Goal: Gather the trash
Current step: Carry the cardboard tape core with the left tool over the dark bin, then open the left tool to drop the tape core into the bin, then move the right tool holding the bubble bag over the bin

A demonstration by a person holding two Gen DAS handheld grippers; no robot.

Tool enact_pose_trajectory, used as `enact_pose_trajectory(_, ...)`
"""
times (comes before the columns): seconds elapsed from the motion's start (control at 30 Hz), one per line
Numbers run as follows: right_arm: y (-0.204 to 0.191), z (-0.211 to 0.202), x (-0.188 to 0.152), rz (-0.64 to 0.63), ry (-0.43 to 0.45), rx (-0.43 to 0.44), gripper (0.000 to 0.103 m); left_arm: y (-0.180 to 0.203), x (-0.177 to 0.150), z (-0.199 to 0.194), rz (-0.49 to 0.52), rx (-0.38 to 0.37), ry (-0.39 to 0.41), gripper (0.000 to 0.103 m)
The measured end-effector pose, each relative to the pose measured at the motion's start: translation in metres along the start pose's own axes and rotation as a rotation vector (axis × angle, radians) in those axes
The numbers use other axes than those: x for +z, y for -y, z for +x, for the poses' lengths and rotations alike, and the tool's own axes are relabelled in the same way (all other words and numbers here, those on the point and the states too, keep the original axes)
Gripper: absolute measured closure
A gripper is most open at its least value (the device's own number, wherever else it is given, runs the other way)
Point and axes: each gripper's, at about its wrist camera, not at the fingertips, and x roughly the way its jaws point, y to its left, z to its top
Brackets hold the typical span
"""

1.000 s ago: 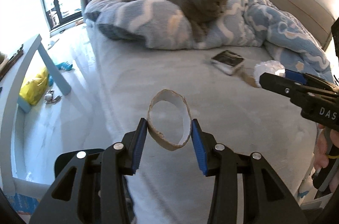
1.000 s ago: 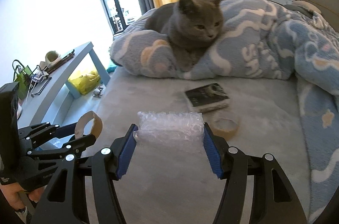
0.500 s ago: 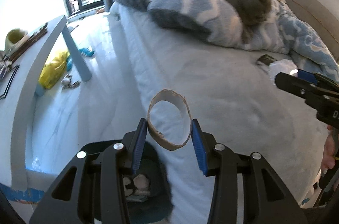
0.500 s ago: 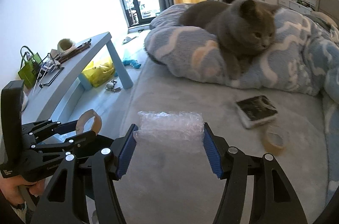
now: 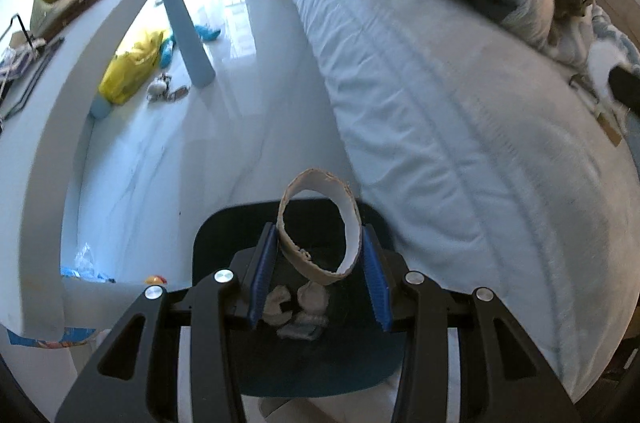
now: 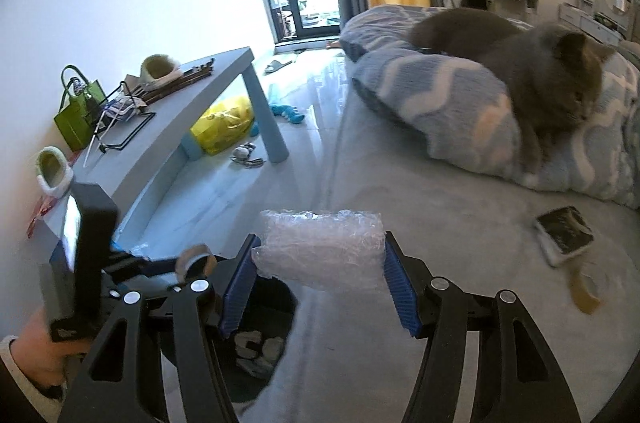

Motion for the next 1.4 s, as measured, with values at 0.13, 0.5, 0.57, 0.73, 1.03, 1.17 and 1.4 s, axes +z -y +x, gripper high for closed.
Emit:
enact_pose_trajectory(0.13, -0.020, 0.009, 0.005, -0.014, -0.002, 0.024, 0.041, -0.016, -0.008, 0.013, -0.004, -0.002, -0.048, 0.058)
enact_pose_trajectory(0.5, -0.063, 0.043, 0.004, -0.055, -0.066, 0.066, 0.041, -0.044, -0.037, 0.046, -0.002, -0.054, -0.206, 0.058)
enact_pose_trajectory(0.57, -0.069, 0.049, 0.002, -0.064, -0.081, 0.070, 0.041, -0.046, -0.042, 0.049, 0.005, -0.071, -0.224, 0.057)
enact_pose_trajectory(0.73, -0.079, 0.062, 0.000, -0.069, -0.112, 0.085, 0.041, -0.049, -0.052, 0.056, 0.016, -0.075, -0.284, 0.041)
enact_pose_trajectory(1.03, -0.093, 0.086, -0.009, -0.079, -0.174, 0.091, 0.041, -0.068, -0.051, 0.034, 0.000, -0.051, -0.227, 0.040)
enact_pose_trajectory(1.17, -0.097, 0.095, -0.016, -0.084, -0.211, 0.093, 0.041, -0.077, -0.047, 0.023, -0.007, -0.036, -0.193, 0.038)
enact_pose_trajectory(1.4, -0.103, 0.117, -0.029, -0.099, -0.279, 0.085, 0.041, -0.093, -0.035, 0.005, -0.033, -0.028, -0.113, 0.039)
